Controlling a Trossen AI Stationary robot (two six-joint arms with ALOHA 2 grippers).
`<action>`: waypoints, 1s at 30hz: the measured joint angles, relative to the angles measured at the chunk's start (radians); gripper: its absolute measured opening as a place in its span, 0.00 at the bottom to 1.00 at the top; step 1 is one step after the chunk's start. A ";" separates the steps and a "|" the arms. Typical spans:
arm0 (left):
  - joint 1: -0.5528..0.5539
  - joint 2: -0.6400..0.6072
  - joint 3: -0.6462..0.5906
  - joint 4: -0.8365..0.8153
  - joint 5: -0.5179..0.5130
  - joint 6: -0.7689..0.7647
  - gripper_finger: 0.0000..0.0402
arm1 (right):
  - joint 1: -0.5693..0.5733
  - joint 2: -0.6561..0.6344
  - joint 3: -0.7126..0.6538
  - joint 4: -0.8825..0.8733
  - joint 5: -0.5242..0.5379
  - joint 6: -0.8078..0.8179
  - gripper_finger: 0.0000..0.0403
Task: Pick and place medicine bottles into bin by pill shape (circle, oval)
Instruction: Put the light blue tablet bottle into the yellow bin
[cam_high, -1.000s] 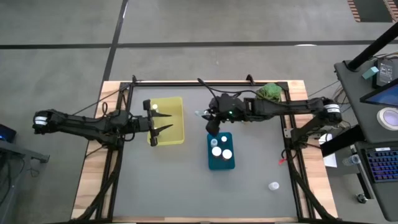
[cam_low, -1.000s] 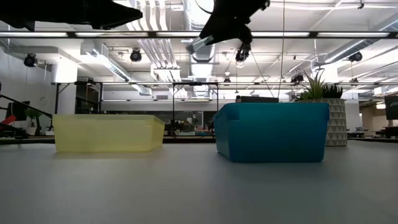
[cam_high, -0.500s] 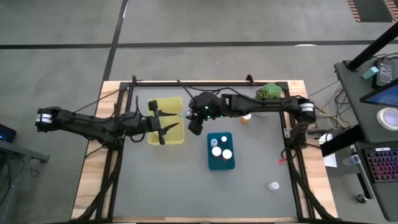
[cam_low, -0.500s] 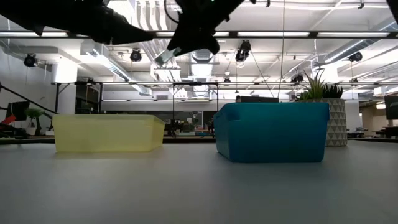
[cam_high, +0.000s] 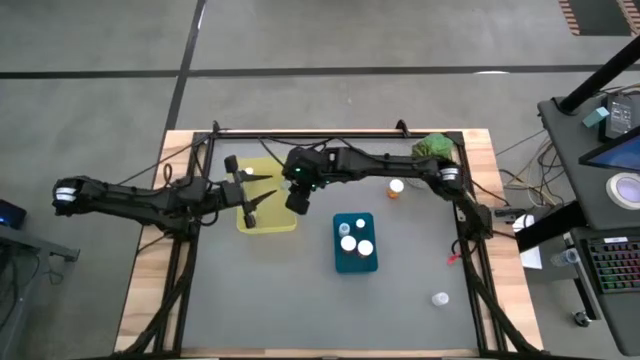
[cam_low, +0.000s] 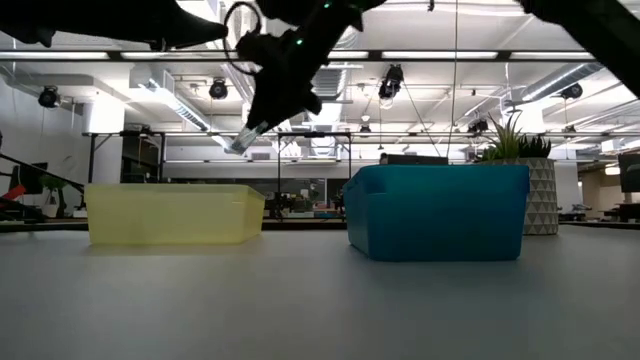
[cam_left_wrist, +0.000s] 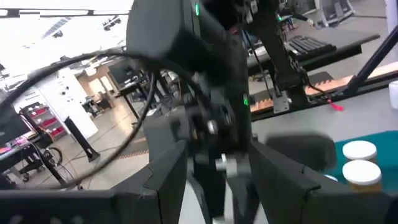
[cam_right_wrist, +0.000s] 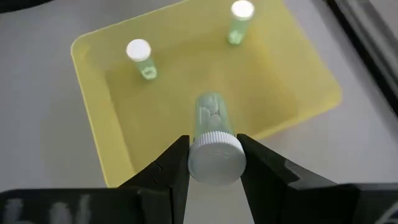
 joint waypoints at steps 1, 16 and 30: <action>0.000 -0.005 0.000 0.002 0.000 0.000 0.39 | -0.001 0.020 0.023 -0.009 -0.009 -0.003 0.29; 0.000 -0.041 -0.003 0.002 0.000 -0.006 0.39 | -0.015 0.237 0.220 -0.057 -0.080 -0.025 0.28; 0.000 -0.039 -0.004 0.004 0.000 0.002 0.39 | -0.009 0.288 0.219 -0.060 -0.114 -0.065 0.29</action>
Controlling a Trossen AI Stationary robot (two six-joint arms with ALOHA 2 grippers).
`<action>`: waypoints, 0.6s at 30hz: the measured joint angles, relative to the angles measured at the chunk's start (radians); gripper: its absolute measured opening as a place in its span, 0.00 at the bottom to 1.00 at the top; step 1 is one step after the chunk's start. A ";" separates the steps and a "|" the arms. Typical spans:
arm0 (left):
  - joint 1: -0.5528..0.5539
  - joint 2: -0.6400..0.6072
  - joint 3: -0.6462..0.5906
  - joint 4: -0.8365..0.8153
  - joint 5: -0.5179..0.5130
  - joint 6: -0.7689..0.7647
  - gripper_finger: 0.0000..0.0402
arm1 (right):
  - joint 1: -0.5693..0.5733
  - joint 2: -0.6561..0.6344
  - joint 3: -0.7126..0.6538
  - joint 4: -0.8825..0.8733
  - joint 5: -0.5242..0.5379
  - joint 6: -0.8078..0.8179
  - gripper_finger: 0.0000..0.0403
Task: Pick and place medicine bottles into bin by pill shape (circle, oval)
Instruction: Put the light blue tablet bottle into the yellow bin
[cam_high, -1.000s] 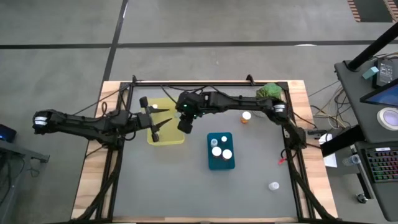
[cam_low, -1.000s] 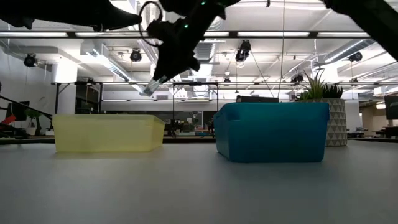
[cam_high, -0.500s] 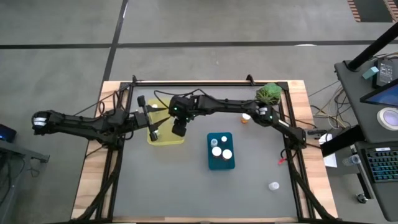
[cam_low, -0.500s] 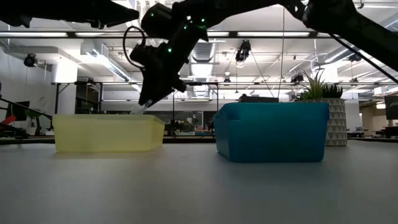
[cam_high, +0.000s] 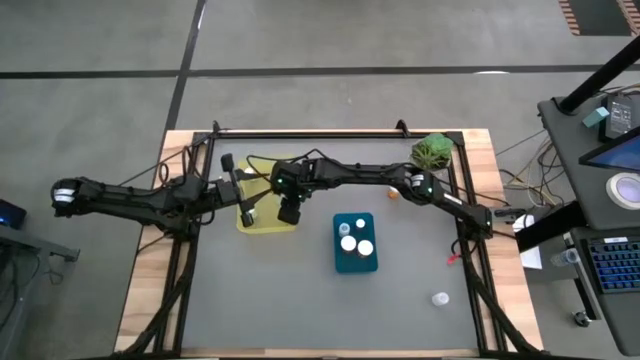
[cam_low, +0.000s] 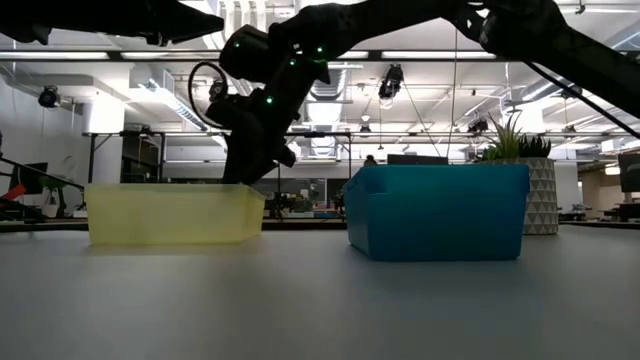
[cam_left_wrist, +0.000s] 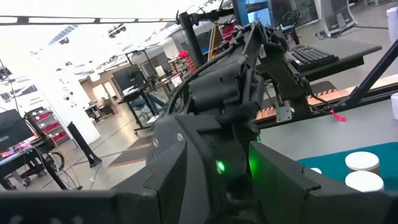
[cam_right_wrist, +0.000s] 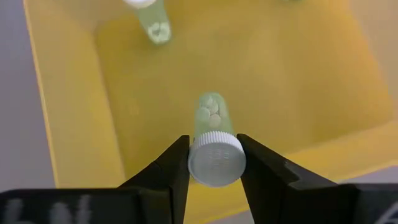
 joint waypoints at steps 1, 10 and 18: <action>0.000 0.000 0.000 0.001 0.000 0.000 0.39 | 0.000 0.003 0.000 -0.002 -0.003 0.000 0.29; 0.000 0.001 0.000 0.001 0.000 0.001 0.39 | 0.000 0.017 -0.005 -0.021 -0.003 -0.004 0.29; 0.000 0.002 0.000 0.001 0.000 0.002 0.39 | 0.000 0.017 -0.005 -0.017 -0.003 -0.004 0.30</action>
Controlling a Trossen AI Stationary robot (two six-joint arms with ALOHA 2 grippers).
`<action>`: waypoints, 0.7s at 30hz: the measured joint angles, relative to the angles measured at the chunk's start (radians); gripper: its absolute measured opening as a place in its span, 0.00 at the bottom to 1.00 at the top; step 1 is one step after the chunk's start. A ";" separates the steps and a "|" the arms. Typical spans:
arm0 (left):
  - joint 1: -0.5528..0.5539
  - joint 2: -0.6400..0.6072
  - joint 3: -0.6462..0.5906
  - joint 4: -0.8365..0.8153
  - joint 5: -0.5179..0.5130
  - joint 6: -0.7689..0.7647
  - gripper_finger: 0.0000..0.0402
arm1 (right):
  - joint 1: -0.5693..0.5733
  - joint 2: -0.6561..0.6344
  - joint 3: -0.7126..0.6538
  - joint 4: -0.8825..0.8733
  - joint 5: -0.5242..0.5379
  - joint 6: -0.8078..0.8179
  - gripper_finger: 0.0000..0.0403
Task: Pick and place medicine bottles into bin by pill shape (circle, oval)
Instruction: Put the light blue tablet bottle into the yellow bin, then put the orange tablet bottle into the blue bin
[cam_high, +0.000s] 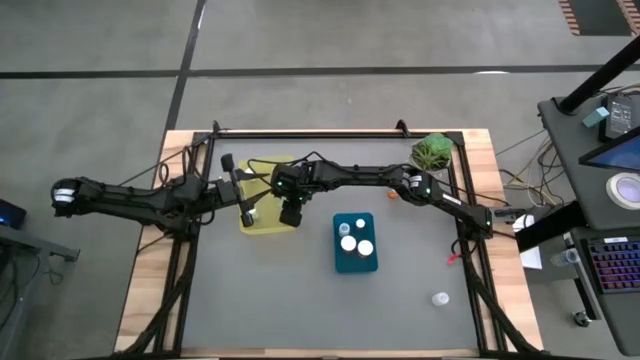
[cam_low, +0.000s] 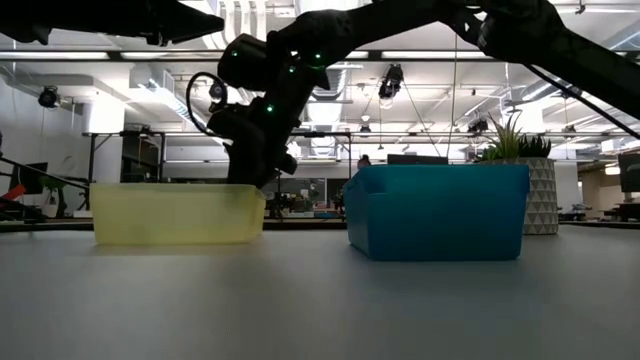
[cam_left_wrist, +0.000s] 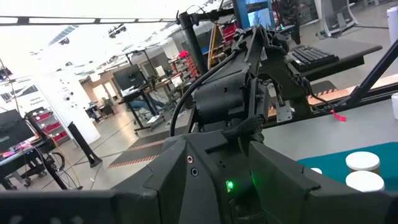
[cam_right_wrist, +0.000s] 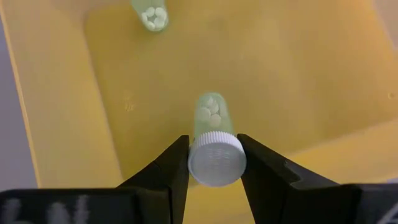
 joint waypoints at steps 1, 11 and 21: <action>0.000 0.000 0.000 0.000 0.000 0.000 0.39 | 0.000 0.000 0.000 0.003 0.000 0.001 0.30; 0.000 0.000 0.000 0.000 0.000 0.000 0.39 | 0.000 0.000 0.000 0.016 0.000 0.010 0.42; 0.000 0.000 0.000 0.000 0.000 0.000 0.39 | 0.000 -0.006 0.000 0.018 0.000 0.024 0.50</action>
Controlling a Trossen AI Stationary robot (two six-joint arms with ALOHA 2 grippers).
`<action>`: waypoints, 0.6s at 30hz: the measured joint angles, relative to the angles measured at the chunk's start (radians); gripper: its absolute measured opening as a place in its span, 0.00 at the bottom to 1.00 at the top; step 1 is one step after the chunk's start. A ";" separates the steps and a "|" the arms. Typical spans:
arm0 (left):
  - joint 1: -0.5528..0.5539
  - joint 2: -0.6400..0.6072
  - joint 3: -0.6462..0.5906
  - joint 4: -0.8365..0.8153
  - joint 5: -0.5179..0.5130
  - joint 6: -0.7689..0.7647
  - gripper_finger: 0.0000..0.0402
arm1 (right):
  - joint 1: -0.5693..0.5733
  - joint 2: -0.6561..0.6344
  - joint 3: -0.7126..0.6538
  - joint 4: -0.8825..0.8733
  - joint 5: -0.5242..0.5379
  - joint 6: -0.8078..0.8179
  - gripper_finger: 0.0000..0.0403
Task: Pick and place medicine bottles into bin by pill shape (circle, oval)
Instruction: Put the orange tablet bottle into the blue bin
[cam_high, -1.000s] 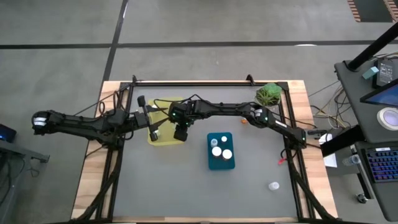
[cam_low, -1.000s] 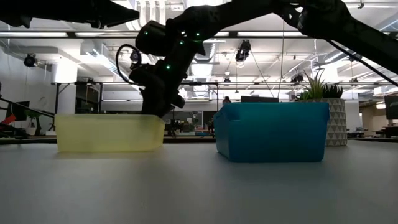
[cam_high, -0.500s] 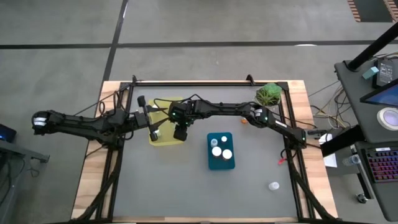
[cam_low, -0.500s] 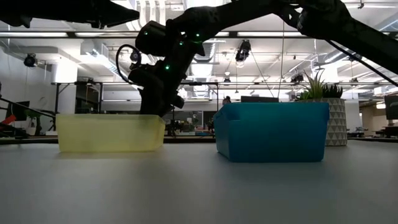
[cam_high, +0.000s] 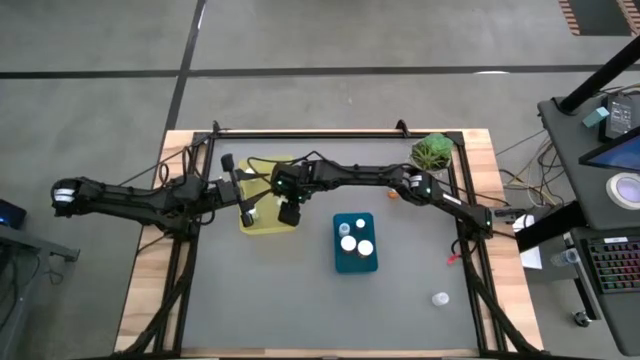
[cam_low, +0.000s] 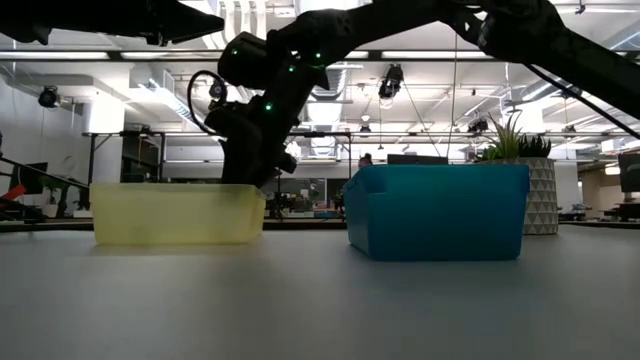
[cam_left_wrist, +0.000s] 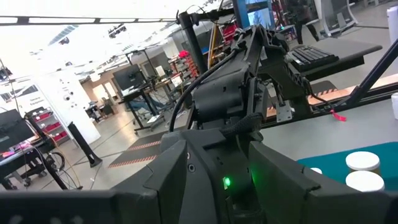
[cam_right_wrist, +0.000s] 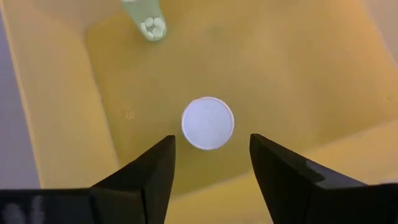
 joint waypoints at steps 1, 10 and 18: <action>0.000 0.000 0.000 0.000 0.000 0.000 0.39 | 0.000 -0.007 0.000 -0.006 0.000 0.005 0.50; 0.000 0.000 0.000 0.000 0.000 0.000 0.39 | 0.014 -0.138 0.000 -0.195 0.003 0.061 0.50; 0.000 0.000 0.000 0.000 0.000 -0.003 0.39 | 0.045 -0.251 -0.006 -0.431 0.019 0.147 0.50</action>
